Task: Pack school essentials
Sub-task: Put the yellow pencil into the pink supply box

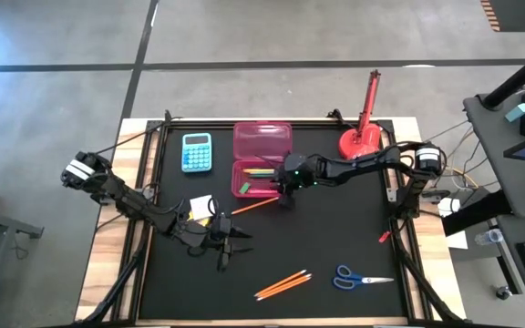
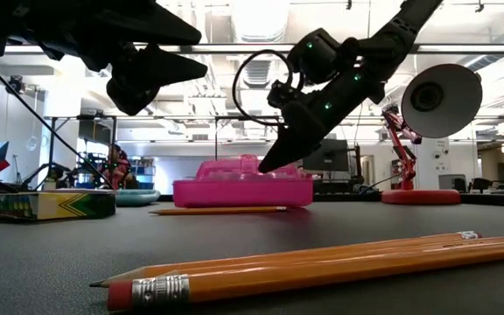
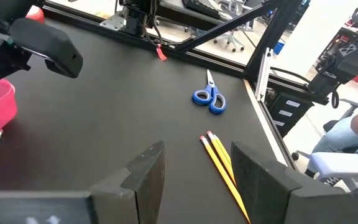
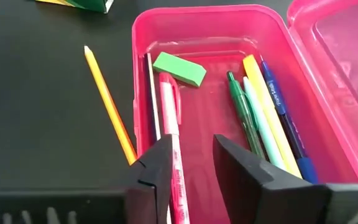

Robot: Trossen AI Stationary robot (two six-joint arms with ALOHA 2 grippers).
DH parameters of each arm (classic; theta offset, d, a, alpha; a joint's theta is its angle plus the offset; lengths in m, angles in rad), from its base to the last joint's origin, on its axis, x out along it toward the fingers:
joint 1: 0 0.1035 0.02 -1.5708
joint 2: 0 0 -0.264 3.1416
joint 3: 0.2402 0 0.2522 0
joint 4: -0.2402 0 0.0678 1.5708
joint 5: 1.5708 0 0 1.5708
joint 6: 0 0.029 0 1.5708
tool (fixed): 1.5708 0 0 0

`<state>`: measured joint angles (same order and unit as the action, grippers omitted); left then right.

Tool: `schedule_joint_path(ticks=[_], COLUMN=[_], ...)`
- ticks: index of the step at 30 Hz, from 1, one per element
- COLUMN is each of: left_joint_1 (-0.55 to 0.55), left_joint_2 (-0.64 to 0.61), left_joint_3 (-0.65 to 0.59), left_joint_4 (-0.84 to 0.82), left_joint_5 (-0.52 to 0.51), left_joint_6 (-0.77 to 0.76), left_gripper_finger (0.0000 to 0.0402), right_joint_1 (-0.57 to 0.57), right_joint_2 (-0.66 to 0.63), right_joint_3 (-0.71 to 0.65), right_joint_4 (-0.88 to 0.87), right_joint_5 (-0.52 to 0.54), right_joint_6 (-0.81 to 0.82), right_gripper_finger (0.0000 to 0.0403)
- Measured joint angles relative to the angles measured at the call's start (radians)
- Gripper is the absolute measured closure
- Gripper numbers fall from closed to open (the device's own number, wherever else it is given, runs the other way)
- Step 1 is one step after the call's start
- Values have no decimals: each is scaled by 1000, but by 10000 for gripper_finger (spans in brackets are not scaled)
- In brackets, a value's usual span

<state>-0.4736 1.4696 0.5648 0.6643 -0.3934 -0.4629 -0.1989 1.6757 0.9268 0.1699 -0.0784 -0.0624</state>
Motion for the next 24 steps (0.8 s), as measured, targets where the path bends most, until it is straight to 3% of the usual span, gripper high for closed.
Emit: schedule_joint_path(ticks=[6,13,24], left_joint_1=[0,0,-2], left_joint_2=[0,0,0], left_joint_3=[0,0,0], left_joint_4=[0,0,0], left_joint_5=[0,0,19], left_joint_6=[-1,-1,-3], left_gripper_finger=[237,237,237], right_joint_1=[16,111,162], right_joint_2=[-15,-3,95], right_joint_3=[0,1,1], right_joint_4=[3,21,172], right_joint_5=[-5,-10,-8], right_joint_6=[-10,-111,-133], right_gripper_finger=[283,291,294])
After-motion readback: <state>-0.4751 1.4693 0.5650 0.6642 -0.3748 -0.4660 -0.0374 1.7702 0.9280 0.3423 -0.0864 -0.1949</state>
